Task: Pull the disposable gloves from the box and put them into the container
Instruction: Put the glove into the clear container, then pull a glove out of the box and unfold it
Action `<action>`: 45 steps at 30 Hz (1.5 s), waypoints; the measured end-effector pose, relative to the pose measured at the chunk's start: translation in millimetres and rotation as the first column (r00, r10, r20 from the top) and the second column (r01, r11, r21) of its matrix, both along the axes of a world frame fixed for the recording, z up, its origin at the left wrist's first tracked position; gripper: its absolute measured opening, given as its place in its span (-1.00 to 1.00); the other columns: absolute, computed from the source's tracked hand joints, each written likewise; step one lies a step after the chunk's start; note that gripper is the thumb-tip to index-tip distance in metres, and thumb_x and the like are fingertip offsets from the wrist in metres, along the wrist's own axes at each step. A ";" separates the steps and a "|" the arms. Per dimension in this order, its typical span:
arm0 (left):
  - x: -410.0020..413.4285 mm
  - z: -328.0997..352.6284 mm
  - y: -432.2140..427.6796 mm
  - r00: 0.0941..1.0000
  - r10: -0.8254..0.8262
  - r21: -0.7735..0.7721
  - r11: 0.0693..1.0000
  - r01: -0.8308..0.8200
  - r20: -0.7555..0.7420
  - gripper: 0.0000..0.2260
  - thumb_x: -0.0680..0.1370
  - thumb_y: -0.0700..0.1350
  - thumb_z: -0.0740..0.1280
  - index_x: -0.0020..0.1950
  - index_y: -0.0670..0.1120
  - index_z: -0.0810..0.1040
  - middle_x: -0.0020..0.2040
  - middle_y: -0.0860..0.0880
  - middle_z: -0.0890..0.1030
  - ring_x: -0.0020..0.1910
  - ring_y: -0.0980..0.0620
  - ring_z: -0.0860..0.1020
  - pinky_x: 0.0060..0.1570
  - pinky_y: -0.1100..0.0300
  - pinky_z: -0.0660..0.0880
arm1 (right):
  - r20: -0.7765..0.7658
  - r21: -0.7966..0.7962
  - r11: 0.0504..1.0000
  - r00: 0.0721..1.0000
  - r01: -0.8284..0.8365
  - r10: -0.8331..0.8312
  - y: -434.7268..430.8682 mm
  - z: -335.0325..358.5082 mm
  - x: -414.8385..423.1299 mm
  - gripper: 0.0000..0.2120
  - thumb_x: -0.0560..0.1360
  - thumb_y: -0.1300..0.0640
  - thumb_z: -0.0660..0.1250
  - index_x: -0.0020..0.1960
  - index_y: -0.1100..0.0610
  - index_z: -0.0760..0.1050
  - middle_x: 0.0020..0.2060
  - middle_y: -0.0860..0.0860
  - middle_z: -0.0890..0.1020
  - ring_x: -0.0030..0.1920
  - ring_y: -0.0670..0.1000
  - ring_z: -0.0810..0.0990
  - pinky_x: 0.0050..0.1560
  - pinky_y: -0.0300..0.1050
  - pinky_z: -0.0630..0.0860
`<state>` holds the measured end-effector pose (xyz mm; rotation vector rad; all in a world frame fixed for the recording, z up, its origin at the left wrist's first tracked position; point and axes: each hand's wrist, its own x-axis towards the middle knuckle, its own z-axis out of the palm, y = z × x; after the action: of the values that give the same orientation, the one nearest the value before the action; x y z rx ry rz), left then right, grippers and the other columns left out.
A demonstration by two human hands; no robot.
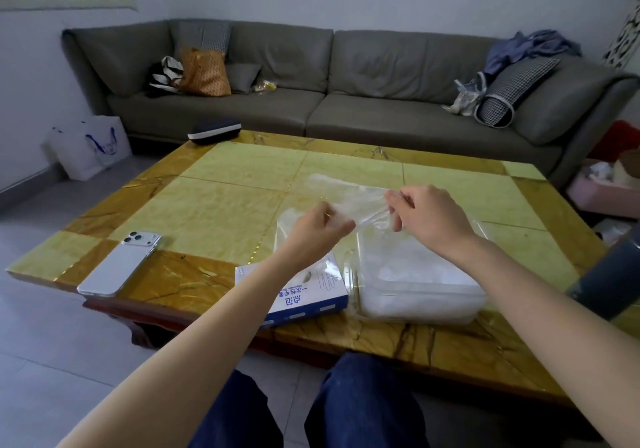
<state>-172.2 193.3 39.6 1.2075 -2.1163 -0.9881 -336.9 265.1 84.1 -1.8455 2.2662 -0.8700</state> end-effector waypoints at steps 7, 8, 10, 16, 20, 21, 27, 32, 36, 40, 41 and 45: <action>1.1 5.2 -10.8 0.998 0.056 0.014 0.998 -0.056 0.002 -0.74 0.57 0.00 0.28 -0.09 -0.18 0.59 -0.17 -0.09 0.51 -0.35 0.00 0.42 -0.19 0.06 0.47 | 0.221 0.131 0.991 0.975 0.007 -0.036 9.7 -15.6 -27.1 -0.61 0.61 -0.04 0.15 -0.16 0.22 0.57 -0.39 -0.08 0.59 -0.32 -0.08 0.58 -0.04 0.02 0.57; 3.1 5.9 -13.2 0.998 0.064 0.024 0.998 -0.065 0.018 -0.76 0.57 0.01 0.27 -0.12 -0.13 0.59 -0.15 -0.07 0.52 -0.37 0.00 0.41 -0.17 0.03 0.50 | 0.293 0.150 0.988 0.956 -0.021 -0.025 11.5 -15.4 -27.6 -0.60 0.60 -0.04 0.16 -0.09 0.27 0.57 -0.36 -0.05 0.61 -0.30 -0.09 0.59 -0.08 -0.04 0.58; 5.8 7.7 -16.7 0.996 0.071 0.012 0.997 -0.071 0.053 -0.77 0.58 0.01 0.25 -0.18 -0.07 0.57 -0.14 -0.07 0.53 -0.36 0.01 0.42 -0.17 0.05 0.51 | 0.437 0.202 0.973 0.900 -0.112 0.013 15.9 -13.5 -26.0 -0.60 0.56 -0.06 0.20 0.09 0.28 0.52 -0.29 -0.01 0.63 -0.26 -0.10 0.60 -0.22 -0.25 0.54; -0.9 19.9 -18.2 0.949 0.226 -0.356 0.924 -0.138 0.220 -0.71 0.57 0.00 0.27 0.18 -0.16 0.43 0.15 -0.10 0.47 0.14 -0.06 0.44 0.16 0.09 0.37 | 0.512 0.210 0.964 0.858 -0.165 0.035 15.2 -20.5 -19.6 -0.52 0.51 0.08 0.35 0.36 0.18 0.30 -0.26 -0.03 0.67 -0.38 -0.20 0.59 -0.42 -0.38 0.43; -8.5 29.6 3.6 0.959 0.044 -0.545 0.829 0.121 0.280 -0.60 0.54 0.05 0.29 0.31 -0.06 0.33 0.30 -0.03 0.35 0.28 0.02 0.30 0.30 0.18 0.18 | 0.524 0.094 0.993 0.851 -0.071 0.011 10.2 -17.0 -15.0 -0.49 0.52 0.11 0.34 0.38 0.20 0.25 -0.28 -0.03 0.64 -0.35 -0.13 0.58 -0.46 -0.39 0.41; -11.8 29.7 12.2 0.940 -0.036 -0.522 0.824 0.220 0.339 -0.52 0.52 0.12 0.29 0.36 -0.04 0.30 0.34 0.00 0.33 0.32 0.04 0.27 0.34 0.17 0.14 | 0.516 0.066 0.996 0.857 -0.053 0.012 8.6 -15.2 -13.1 -0.49 0.52 0.12 0.34 0.39 0.21 0.24 -0.30 -0.04 0.63 -0.35 -0.13 0.58 -0.47 -0.41 0.40; -29.7 19.1 33.2 0.931 -0.055 -0.495 0.835 0.241 0.360 -0.46 0.50 0.03 0.36 0.38 -0.06 0.22 0.31 0.00 0.43 0.30 0.03 0.36 0.34 0.17 0.17 | 0.555 -0.037 0.999 0.830 -0.026 0.042 5.7 -5.3 0.7 -0.51 0.55 0.10 0.30 0.41 0.20 0.24 -0.30 -0.05 0.62 -0.37 -0.15 0.59 -0.47 -0.42 0.42; -24.4 29.0 27.5 0.984 -0.061 -0.387 0.914 0.121 0.165 -0.77 0.56 -0.19 0.28 0.20 -0.11 0.40 0.09 -0.02 0.58 -0.03 0.04 0.51 0.01 0.23 0.45 | 0.617 -0.119 0.992 0.779 -0.045 0.110 12.5 2.7 -2.1 -0.64 0.61 -0.03 0.10 0.31 0.16 0.30 -0.10 0.06 0.63 -0.23 -0.01 0.62 -0.29 -0.25 0.54; -19.6 37.4 16.4 0.996 -0.085 -0.166 0.983 0.083 -0.004 -0.80 0.51 -0.17 0.36 0.10 -0.16 0.47 -0.06 0.02 0.52 -0.14 0.09 0.44 -0.26 0.39 0.31 | 0.509 -0.041 0.985 0.845 -0.165 0.163 15.2 -5.1 -15.2 -0.31 0.41 -0.22 0.21 0.42 0.11 0.21 0.29 0.02 0.43 0.22 -0.05 0.44 0.19 -0.17 0.40; -14.7 41.9 13.8 0.980 -0.183 -0.016 0.983 0.182 -0.074 -0.91 0.53 -0.16 0.34 0.00 -0.08 0.46 -0.15 0.07 0.57 -0.16 0.15 0.53 -0.13 0.29 0.45 | 0.423 0.123 0.963 0.891 -0.238 0.167 10.6 -17.5 -16.8 -0.24 0.32 -0.13 0.45 0.41 0.08 0.24 0.30 -0.06 0.41 0.35 -0.06 0.35 0.28 -0.18 0.29; -13.4 42.4 13.0 0.976 -0.205 -0.002 0.979 0.206 -0.074 -0.92 0.54 -0.15 0.33 0.00 -0.07 0.46 -0.15 0.07 0.60 -0.13 0.14 0.56 -0.08 0.27 0.49 | 0.419 0.120 0.962 0.891 -0.245 0.174 8.2 -20.0 -18.2 -0.39 0.35 -0.05 0.48 0.31 0.07 0.35 0.19 -0.08 0.49 0.28 -0.05 0.43 0.25 -0.18 0.36; -6.2 45.9 5.5 0.979 -0.198 0.015 0.980 0.199 -0.046 -0.89 0.55 -0.18 0.32 0.05 -0.12 0.46 -0.20 0.08 0.62 -0.21 0.21 0.59 -0.14 0.38 0.52 | 0.432 0.037 0.969 0.878 -0.245 0.205 4.9 -23.6 -25.2 -0.89 0.46 0.13 0.41 -0.02 0.09 0.56 -0.11 -0.06 0.64 -0.03 -0.08 0.61 0.13 -0.12 0.52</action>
<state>-178.5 198.8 85.5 0.9874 -2.2295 -1.1129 -362.1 270.0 60.5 -1.6399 1.7582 -0.9943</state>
